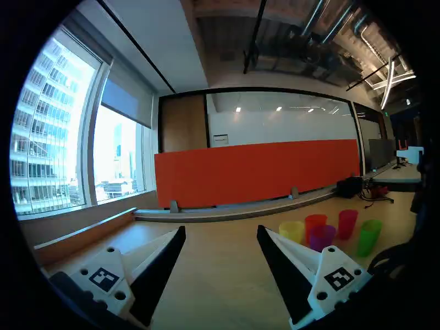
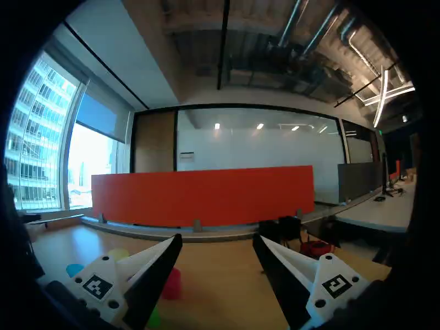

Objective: Pour water

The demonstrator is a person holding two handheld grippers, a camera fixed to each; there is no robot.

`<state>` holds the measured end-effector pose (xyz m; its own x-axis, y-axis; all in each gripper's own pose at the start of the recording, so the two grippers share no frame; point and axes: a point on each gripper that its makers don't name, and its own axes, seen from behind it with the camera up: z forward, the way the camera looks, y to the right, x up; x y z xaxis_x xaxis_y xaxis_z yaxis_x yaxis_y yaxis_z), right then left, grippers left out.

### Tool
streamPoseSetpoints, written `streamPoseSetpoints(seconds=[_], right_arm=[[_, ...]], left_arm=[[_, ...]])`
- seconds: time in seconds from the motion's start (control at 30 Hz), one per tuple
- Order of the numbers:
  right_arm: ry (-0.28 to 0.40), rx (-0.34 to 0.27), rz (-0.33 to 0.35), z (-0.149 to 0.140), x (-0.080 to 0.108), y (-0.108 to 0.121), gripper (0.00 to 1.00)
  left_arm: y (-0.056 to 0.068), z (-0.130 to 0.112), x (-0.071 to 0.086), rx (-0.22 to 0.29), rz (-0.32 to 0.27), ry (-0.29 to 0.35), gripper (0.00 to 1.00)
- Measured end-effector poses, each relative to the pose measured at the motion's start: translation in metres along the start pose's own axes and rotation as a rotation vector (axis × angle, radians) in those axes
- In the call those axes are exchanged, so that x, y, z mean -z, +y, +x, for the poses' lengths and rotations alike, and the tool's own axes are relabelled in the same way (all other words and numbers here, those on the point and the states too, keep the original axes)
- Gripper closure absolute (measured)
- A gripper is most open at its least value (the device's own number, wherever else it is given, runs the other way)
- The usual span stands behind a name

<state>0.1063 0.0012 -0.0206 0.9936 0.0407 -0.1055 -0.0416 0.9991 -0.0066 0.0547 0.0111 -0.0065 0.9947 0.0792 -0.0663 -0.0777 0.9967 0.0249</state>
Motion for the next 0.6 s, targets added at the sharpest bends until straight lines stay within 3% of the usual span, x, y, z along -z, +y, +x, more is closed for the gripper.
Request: streamPoseSetpoints(seconds=[0.6], right_arm=[[-0.014,0.006,0.000,0.008,0.004,-0.007,0.01]], left_arm=[[-0.011,-0.035,0.001,0.052,0.010,-0.015,0.04]])
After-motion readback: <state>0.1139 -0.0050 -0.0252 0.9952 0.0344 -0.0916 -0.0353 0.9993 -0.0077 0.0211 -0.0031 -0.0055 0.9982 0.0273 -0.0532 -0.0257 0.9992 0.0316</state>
